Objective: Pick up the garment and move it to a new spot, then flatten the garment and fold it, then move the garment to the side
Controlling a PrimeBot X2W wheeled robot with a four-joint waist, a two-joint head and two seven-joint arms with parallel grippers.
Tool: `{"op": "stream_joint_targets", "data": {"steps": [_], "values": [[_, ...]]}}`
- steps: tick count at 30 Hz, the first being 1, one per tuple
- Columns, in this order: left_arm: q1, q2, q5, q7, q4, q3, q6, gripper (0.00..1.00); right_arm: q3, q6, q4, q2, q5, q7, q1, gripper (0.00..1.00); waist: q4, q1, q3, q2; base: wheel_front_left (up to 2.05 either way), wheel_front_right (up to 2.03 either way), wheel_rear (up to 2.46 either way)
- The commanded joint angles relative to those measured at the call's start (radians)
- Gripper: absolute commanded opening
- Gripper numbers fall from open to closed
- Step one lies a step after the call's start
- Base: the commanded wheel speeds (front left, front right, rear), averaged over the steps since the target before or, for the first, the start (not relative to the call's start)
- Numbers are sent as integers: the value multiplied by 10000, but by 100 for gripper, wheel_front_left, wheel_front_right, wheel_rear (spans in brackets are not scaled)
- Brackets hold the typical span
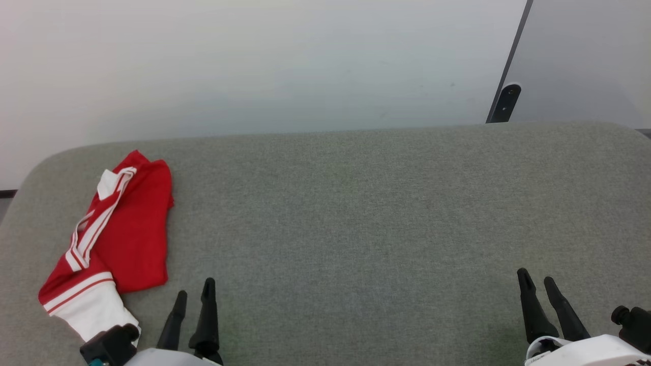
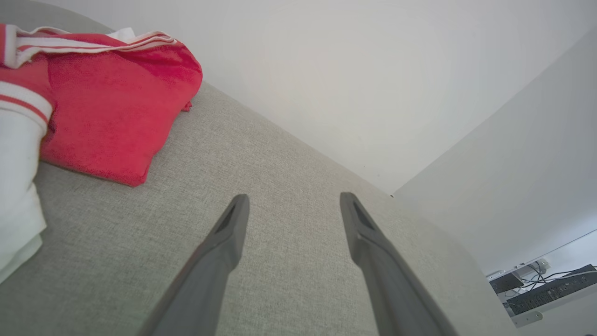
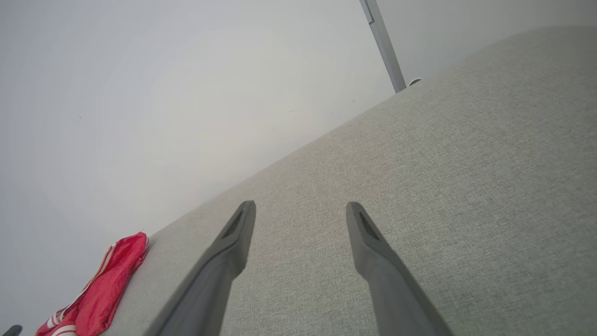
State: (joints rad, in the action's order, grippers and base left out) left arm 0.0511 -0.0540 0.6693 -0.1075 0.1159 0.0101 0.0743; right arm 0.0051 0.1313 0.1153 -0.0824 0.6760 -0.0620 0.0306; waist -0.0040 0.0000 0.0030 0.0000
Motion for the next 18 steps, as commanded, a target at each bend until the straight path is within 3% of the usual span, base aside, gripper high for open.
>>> {"op": "stream_joint_targets", "data": {"steps": [1,18], "values": [[-1,-55,-302,-99,-155,-23,-46,100,29,-5,-168,-66,-263,-82,26,100,1,0,3,0,0,0,0],[274,-53,-2035,-530,-404,-142,-141,100,47,-6,-507,-10,-1875,-437,270,100,-16,0,21,0,0,0,0]]}}
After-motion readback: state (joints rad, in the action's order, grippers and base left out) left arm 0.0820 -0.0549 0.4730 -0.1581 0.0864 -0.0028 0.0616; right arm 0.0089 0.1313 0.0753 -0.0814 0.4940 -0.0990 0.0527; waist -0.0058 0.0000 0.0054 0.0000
